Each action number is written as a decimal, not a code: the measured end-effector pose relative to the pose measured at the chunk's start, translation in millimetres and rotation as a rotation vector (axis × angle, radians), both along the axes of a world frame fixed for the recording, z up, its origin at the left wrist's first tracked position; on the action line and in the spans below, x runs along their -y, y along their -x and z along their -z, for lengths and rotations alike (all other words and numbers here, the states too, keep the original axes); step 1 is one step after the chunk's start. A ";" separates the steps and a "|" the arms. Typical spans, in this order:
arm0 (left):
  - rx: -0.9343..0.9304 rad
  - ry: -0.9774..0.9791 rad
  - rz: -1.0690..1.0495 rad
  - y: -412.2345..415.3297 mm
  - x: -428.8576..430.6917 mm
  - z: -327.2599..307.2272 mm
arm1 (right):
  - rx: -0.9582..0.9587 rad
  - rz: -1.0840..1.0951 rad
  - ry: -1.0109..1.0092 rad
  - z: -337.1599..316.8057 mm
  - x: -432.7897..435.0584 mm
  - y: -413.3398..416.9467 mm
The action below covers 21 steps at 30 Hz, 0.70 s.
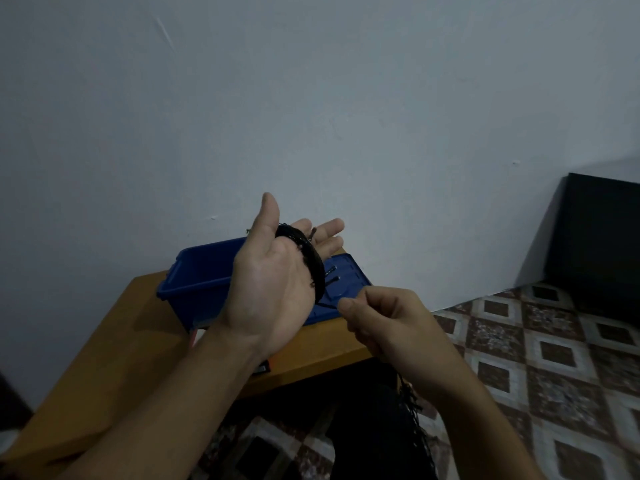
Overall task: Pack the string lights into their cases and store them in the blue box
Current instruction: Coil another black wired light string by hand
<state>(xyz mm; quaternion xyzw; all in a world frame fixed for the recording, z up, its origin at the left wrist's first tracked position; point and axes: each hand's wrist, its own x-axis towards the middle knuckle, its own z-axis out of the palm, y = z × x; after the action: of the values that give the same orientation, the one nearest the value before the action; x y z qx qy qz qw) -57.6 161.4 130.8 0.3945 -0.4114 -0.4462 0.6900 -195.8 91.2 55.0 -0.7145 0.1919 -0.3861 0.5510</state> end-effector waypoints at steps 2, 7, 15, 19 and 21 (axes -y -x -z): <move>0.044 -0.010 -0.018 0.7 1.0 0.0 | -0.003 0.005 -0.019 1.1 1.8 1.3; 0.104 -0.022 -0.055 -5.6 5.8 4.7 | -0.143 -0.001 -0.022 -0.2 4.3 6.0; 0.185 -0.075 -0.072 -2.5 5.1 8.9 | -0.167 0.030 -0.014 -2.8 2.7 5.5; 0.328 -0.188 -0.054 -5.7 4.9 13.0 | 0.070 0.003 -0.101 -4.1 0.4 6.6; 0.414 -0.271 -0.020 -4.0 7.1 13.2 | 0.169 -0.028 -0.135 -5.4 0.4 8.1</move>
<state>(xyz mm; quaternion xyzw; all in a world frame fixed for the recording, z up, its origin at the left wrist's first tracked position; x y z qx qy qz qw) -53.6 154.3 117.6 0.5706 -0.4764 -0.4000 0.5362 -203.9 90.8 60.3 -0.6431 0.1601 -0.4235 0.6176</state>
